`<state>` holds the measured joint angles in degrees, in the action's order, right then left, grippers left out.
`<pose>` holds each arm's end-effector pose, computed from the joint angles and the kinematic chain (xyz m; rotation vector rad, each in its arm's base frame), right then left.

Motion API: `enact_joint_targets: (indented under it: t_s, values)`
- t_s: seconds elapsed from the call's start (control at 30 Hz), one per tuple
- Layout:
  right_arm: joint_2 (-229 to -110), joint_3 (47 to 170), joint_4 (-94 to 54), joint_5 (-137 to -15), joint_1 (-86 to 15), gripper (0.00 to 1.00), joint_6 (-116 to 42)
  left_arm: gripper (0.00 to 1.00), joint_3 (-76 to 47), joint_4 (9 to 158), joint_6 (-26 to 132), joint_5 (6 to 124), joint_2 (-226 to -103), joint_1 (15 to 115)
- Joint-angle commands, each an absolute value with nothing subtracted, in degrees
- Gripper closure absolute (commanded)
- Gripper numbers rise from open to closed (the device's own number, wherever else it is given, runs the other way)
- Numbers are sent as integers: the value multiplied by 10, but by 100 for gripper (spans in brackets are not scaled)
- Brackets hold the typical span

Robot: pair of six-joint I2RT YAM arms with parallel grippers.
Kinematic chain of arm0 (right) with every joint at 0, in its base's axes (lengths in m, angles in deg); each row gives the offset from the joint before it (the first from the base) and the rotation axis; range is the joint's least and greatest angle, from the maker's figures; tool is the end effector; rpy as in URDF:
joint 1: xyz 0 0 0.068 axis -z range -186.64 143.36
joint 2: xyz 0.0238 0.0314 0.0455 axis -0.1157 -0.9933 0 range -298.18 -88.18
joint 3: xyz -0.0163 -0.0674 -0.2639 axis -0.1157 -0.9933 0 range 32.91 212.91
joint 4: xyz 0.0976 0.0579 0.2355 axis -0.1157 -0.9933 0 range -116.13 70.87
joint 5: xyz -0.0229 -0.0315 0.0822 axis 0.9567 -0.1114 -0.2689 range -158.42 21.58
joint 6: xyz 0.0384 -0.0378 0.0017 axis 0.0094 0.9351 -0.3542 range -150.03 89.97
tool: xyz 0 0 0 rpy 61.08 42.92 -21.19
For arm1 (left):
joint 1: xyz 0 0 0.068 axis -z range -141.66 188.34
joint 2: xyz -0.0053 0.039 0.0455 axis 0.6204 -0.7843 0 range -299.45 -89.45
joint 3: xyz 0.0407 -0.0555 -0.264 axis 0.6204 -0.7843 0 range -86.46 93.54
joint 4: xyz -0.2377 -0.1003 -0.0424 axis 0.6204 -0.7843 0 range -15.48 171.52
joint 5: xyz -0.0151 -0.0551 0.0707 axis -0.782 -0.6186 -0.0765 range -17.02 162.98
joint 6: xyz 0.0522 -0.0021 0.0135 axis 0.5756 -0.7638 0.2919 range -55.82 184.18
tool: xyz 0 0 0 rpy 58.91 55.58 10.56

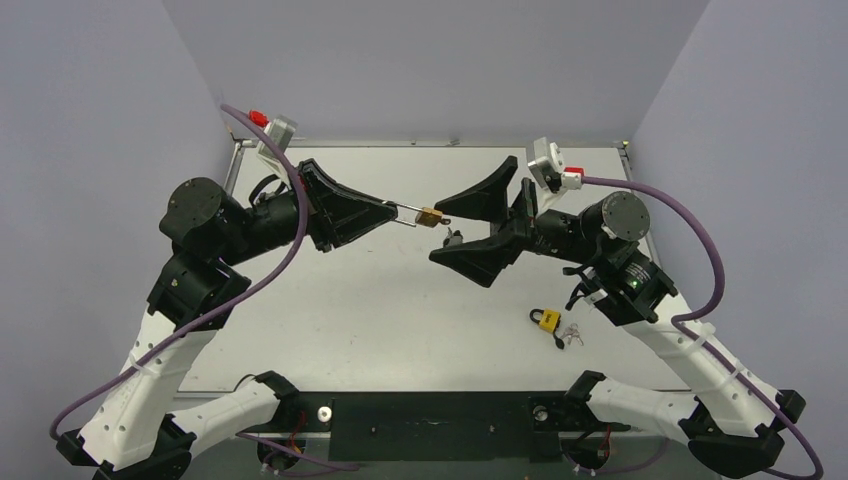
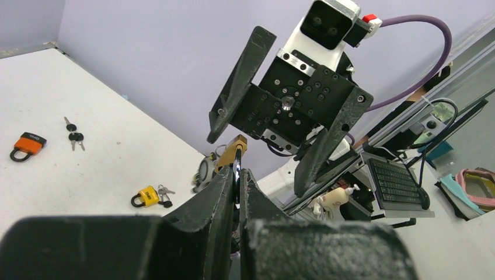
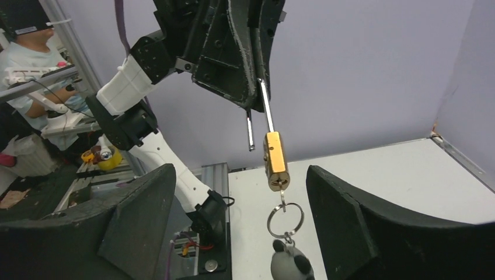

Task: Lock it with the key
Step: Lock the lock.

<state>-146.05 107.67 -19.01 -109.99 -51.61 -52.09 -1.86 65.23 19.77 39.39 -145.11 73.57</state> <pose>0.1198 0.1529 0.4951 -0.9389 1.1759 1.4230 0.1174 -0.1069 0.5252 0.4358 1.5135 -1.5204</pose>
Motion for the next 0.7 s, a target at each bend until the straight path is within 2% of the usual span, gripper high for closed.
enact_joint_targets:
  t_s: [0.0, 0.4, 0.67]
  values:
    - [-1458, 1090, -126, -1135, -510, 23, -553, 100, 13, 695, 178, 416, -1442, 738]
    - [-1478, 1079, -71, -1124, -506, 45, -606, 100, 9, 704, 168, 411, -1441, 738]
    - [-1486, 1082, -73, -1116, -506, 52, -609, 100, 7, 708, 166, 411, -1440, 738]
